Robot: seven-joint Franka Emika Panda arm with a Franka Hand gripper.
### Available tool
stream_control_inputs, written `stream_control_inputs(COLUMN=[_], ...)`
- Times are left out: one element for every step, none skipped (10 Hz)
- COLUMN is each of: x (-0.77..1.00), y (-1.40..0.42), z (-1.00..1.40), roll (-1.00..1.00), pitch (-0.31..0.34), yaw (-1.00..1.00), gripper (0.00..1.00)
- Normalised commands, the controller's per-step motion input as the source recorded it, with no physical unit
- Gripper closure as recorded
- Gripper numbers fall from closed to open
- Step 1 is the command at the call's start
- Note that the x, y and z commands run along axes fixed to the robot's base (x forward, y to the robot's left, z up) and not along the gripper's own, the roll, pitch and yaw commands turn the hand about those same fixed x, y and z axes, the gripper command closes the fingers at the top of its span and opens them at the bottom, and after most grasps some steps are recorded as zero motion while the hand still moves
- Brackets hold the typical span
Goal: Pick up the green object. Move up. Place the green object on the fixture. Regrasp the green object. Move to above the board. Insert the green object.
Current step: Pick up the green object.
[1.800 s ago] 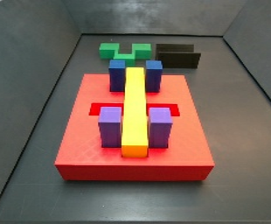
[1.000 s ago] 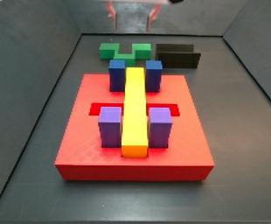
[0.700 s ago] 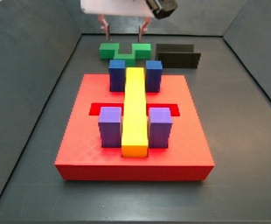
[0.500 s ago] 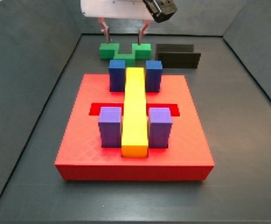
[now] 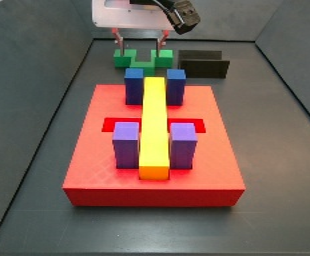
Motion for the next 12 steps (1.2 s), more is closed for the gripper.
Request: stream_control_inputs(x=[0.19,0.14,0.0,0.03,0.0,0.0,0.05,0.07,0.01,0.0,0.0,0.0], y=[0.0,0.0,0.0,0.0,0.0,0.0,0.0,0.0,0.05,0.02,0.04,0.02], z=[-0.26,-0.28,-0.35,-0.38,-0.41,-0.46,-0.48,-0.35,-0.2,0.0,0.0,0.0], roll=[0.19,0.17,0.11,0.08,0.1,0.12,0.15,0.12,0.06,0.0,0.0,0.0], pitch=[-0.016,-0.011,-0.004,-0.013,-0.004,-0.001,-0.003,0.0,0.0,0.0,0.0,0.0], yaw=[-0.11,-0.12,-0.06,-0.04,-0.03,-0.02,0.0,0.0,0.0,0.0,0.0,0.0], gripper=[0.0,0.0,0.0,0.0,0.0,0.0,0.0,0.0,0.0,0.0,0.0,0.0])
